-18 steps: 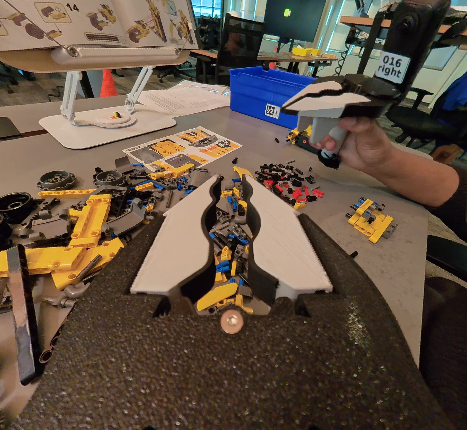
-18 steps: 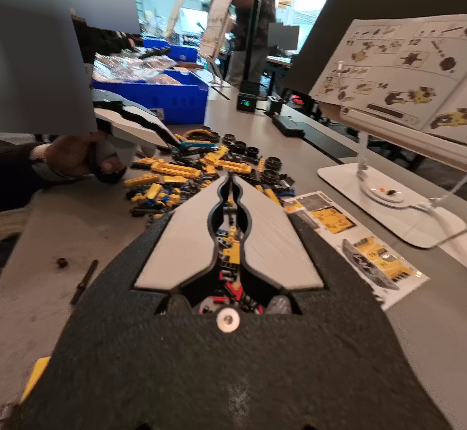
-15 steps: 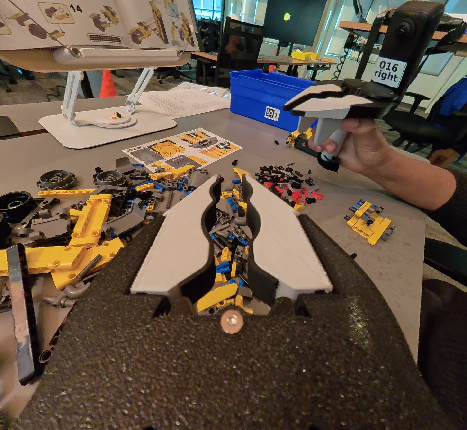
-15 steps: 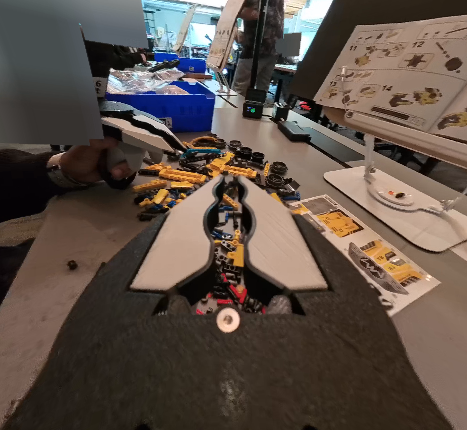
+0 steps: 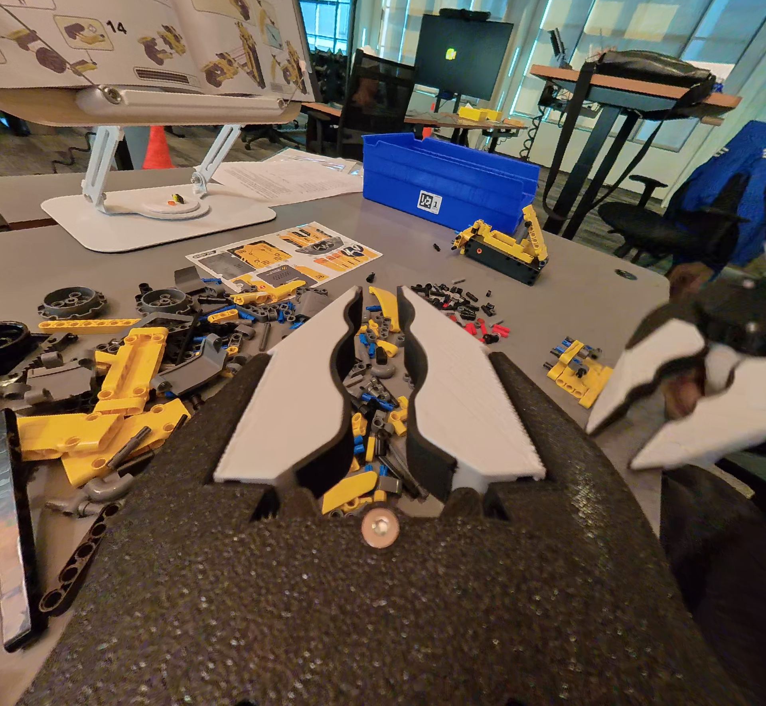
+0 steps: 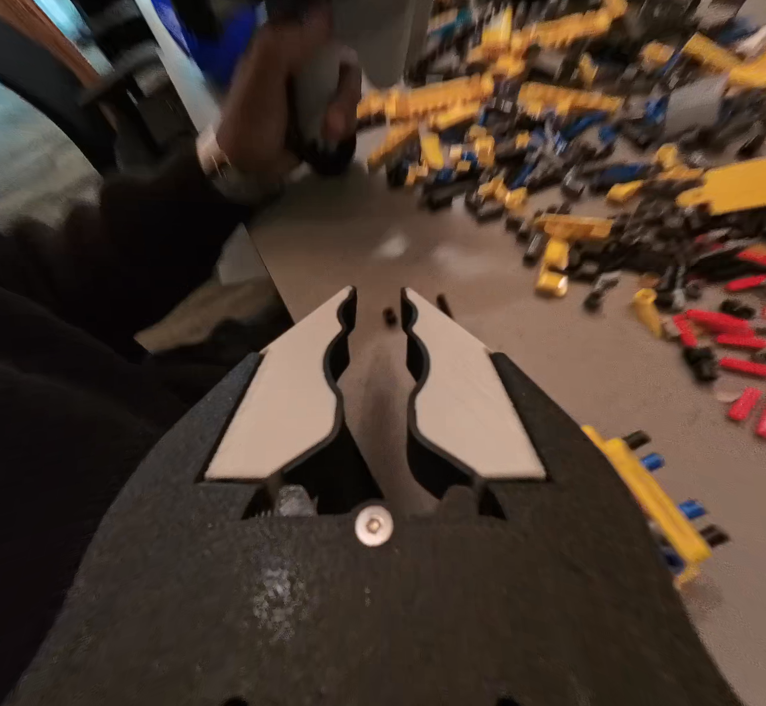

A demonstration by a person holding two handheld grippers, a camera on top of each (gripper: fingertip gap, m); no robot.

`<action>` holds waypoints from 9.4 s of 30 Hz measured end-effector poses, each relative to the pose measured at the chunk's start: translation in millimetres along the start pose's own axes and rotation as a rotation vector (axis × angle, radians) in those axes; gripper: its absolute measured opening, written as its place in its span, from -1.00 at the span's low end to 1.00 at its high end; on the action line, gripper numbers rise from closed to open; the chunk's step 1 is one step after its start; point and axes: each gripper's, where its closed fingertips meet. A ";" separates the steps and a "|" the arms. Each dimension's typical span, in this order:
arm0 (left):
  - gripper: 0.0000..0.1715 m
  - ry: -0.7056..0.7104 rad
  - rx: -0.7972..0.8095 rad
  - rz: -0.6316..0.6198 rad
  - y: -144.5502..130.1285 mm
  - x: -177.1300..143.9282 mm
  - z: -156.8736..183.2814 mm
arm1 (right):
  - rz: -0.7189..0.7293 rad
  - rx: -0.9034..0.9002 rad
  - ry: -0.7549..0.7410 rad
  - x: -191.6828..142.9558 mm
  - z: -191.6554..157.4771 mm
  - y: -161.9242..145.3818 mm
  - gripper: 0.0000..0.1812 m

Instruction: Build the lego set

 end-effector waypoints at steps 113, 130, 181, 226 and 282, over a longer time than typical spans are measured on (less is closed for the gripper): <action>-0.93 -0.360 0.458 -0.248 -22.4 -6.3 132.1 | 0.063 -0.323 0.286 -44.1 -10.2 86.8 -0.49; -0.93 -0.469 0.588 -0.449 -50.2 -26.4 146.4 | -0.110 -0.801 0.368 -40.8 -25.0 57.2 -0.77; -0.73 -0.571 0.343 -0.279 -34.6 -19.8 158.7 | 0.035 -0.682 0.403 -54.2 -12.1 61.1 -0.95; -1.00 -0.269 0.126 -0.297 -47.3 0.1 83.4 | -0.653 -0.463 0.163 -28.1 17.8 -0.5 -0.96; -1.00 -0.308 -0.056 -0.237 -43.1 1.5 77.2 | -0.965 -0.786 0.322 -15.4 13.9 -23.6 -0.96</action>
Point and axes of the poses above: each gripper's, where its closed fingertips meet, x out along the fingers, y out of its top, z = x × y across the jaws, and after that the axes turned 7 degrees about z, right-handed
